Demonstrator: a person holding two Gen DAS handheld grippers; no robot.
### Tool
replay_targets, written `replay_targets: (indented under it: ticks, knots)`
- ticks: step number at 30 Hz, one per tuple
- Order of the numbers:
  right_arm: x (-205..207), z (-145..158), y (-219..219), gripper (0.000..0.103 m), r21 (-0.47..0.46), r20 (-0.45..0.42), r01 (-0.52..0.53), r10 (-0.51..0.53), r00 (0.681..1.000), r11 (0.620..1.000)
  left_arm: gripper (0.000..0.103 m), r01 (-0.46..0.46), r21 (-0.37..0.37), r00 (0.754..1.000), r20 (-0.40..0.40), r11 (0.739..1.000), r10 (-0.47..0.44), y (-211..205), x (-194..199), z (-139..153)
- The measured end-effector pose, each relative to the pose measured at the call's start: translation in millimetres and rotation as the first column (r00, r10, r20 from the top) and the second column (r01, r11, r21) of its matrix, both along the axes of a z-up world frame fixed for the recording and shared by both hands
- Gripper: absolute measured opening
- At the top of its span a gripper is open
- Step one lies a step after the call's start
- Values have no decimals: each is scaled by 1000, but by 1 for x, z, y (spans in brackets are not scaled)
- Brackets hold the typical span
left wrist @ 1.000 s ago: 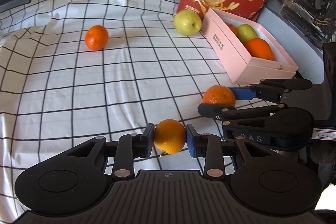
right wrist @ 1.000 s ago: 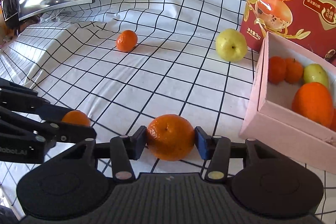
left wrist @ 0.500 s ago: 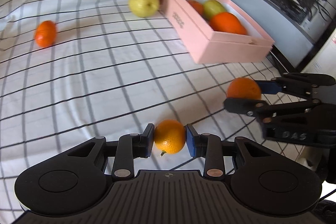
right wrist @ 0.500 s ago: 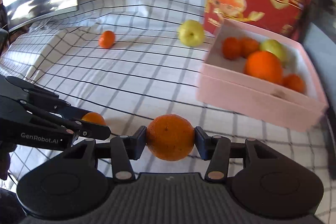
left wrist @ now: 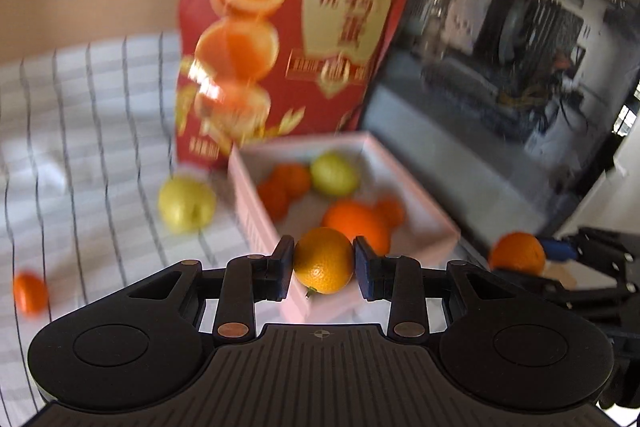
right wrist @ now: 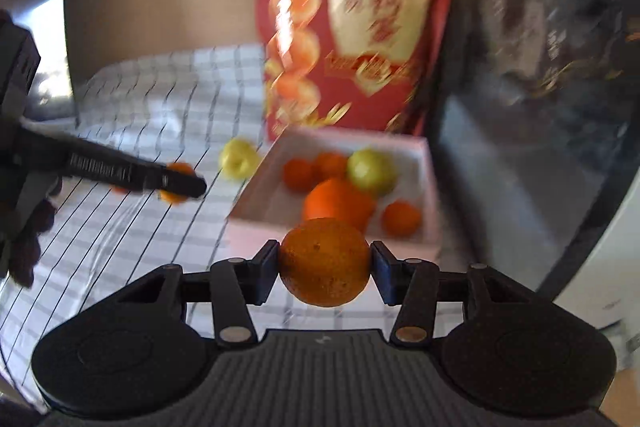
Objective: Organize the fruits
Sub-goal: 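Carry both held tangerines over the pink box with both tools, then open the left tool to drop its tangerine into the pink box while the right tool releases its tangerine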
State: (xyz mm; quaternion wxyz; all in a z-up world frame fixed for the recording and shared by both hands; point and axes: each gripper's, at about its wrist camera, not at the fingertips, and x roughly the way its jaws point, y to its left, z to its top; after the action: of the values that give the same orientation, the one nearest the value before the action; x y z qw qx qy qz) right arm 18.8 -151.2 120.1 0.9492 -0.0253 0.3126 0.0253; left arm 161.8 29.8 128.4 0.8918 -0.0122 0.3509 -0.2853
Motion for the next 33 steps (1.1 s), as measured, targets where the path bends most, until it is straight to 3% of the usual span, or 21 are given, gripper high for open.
replay_targets:
  ticks: [7, 13, 22, 28, 33]
  knots:
    - [5, 8, -40, 48, 50, 41, 100, -102, 994, 994, 37, -7, -26, 999, -48, 1000, 6, -34, 35, -4]
    - [8, -4, -52, 49, 73, 23, 90, -92, 996, 993, 36, -59, -19, 994, -90, 998, 57, -42, 42, -20]
    - [37, -9, -54, 48, 120, 13, 21, -23, 1000, 993, 37, -164, -102, 981, -118, 981, 152, 14, 7, -31]
    - [87, -3, -34, 48, 106, 21, -70, 68, 997, 992, 37, -204, -3, 972, -118, 979, 203, 53, -31, -39]
    - [146, -8, -11, 48, 140, -54, -125, 134, 990, 982, 37, -267, 16, 953, -147, 964, 267, 85, -55, -48]
